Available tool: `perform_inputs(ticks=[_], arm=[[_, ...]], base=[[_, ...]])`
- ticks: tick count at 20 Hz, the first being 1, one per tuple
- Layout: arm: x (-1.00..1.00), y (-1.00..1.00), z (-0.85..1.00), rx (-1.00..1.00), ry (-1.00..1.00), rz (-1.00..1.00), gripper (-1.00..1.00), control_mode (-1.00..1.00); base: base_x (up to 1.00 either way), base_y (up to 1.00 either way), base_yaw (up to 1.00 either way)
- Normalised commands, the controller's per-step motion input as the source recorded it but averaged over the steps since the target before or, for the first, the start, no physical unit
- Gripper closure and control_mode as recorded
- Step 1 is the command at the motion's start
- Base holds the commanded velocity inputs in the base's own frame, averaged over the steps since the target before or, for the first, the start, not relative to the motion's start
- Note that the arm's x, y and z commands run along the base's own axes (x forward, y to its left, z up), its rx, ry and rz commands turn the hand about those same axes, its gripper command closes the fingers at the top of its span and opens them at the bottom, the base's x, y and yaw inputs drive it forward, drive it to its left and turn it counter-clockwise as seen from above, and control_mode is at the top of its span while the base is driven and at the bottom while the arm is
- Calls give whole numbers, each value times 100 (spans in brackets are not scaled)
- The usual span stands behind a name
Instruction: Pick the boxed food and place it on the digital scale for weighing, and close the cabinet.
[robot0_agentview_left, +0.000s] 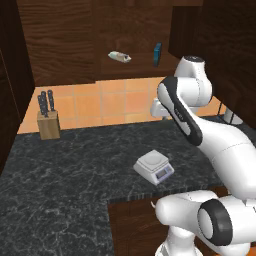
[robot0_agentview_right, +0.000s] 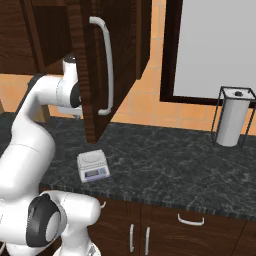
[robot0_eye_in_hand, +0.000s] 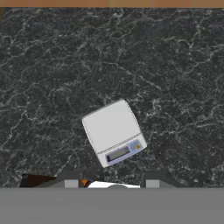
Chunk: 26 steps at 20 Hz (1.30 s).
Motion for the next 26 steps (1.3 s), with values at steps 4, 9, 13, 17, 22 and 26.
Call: perform_inputs(ticks=[4,9,13,17,22,26], arm=[[-37,0,0,0,-8,0,-100,-100],[-56,7,9,-3,-13,-8,-100,-100],[-34,15,37,-8,-7,-18,-100,-100],[-20,10,39,-5,-22,-14,-100,-100],[-9,1,44,-1,-22,-9,-100,-100],[-15,0,56,0,-14,-6,-100,-100]], base=[[0,0,0],[0,0,0],[0,0,0],[0,0,0],[0,0,0],[0,0,0]])
